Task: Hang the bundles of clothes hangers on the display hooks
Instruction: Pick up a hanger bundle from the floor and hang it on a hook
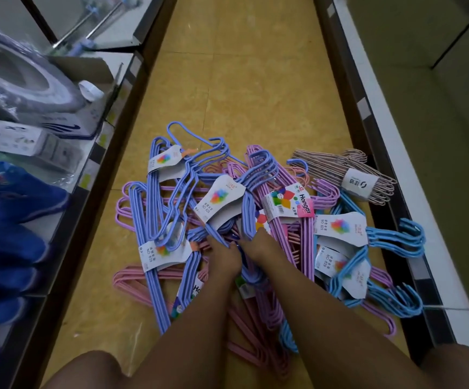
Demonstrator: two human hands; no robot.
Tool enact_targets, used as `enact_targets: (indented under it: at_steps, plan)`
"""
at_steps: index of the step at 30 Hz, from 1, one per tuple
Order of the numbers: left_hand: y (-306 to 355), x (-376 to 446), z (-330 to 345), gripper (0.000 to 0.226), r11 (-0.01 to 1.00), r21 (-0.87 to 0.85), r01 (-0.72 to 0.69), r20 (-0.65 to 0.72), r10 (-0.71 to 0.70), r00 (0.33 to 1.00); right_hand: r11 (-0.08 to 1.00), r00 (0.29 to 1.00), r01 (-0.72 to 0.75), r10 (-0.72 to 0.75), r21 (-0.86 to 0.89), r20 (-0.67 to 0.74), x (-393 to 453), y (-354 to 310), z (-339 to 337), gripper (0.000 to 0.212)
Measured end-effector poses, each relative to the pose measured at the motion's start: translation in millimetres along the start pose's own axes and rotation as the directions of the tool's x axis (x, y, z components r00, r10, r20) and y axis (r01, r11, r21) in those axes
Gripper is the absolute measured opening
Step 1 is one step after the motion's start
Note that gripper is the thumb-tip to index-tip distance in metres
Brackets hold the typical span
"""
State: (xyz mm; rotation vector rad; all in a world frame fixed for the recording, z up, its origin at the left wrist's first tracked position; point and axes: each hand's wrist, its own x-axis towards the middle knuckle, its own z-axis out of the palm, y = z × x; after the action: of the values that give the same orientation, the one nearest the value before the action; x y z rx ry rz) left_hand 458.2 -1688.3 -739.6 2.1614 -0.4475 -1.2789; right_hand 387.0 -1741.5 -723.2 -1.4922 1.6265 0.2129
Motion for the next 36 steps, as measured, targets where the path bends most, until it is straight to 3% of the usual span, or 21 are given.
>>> enact_targets:
  at_steps: [4,7,8,13,19,21,23,27,31,36]
  plan:
    - [3,7,-1,0.057,0.998,-0.056,0.018,-0.042,-0.02,0.999,0.998,0.995,0.004,0.002,0.059,-0.104,-2,-4,3,0.037]
    - [10,11,-5,0.024,0.932,-0.315,0.18,-0.036,-0.202,0.979,0.993,0.986,0.024,-0.004,0.119,-0.166,-9,1,2,0.032]
    - [12,8,-5,0.017,0.918,-0.332,0.216,-0.023,-0.237,0.971,0.989,0.985,0.025,0.001,0.147,-0.173,-11,4,2,0.029]
    - [24,-10,1,0.034,0.988,-0.037,0.15,-0.103,-0.153,0.983,0.936,0.995,-0.008,0.041,0.351,-0.088,-16,9,-11,0.029]
    - [26,-26,-8,0.033,0.996,0.004,0.092,-0.084,-0.092,0.992,0.898,0.995,-0.095,0.077,0.43,0.059,-3,-25,-35,0.04]
    - [25,-33,-13,0.035,0.997,-0.006,0.075,-0.074,-0.076,0.994,0.908,0.993,-0.111,0.112,0.404,0.022,-3,-24,-32,0.028]
    - [22,-38,-16,0.037,0.998,0.014,0.054,-0.035,-0.053,0.998,0.906,0.985,-0.117,0.158,0.406,-0.069,-10,-16,-28,0.033]
    - [27,-42,-26,0.047,0.972,0.229,-0.053,0.0,0.054,0.999,0.984,0.958,-0.093,0.131,0.153,-0.257,-32,1,-43,0.057]
    - [55,-34,-43,0.048,0.951,0.283,-0.124,-0.119,0.163,0.979,0.99,0.925,-0.008,-0.048,-0.144,-0.377,-48,13,-65,0.049]
    - [100,-29,-51,0.075,0.897,0.371,-0.24,-0.069,0.285,0.956,0.915,0.863,0.086,-0.266,-0.393,-0.429,-58,21,-87,0.04]
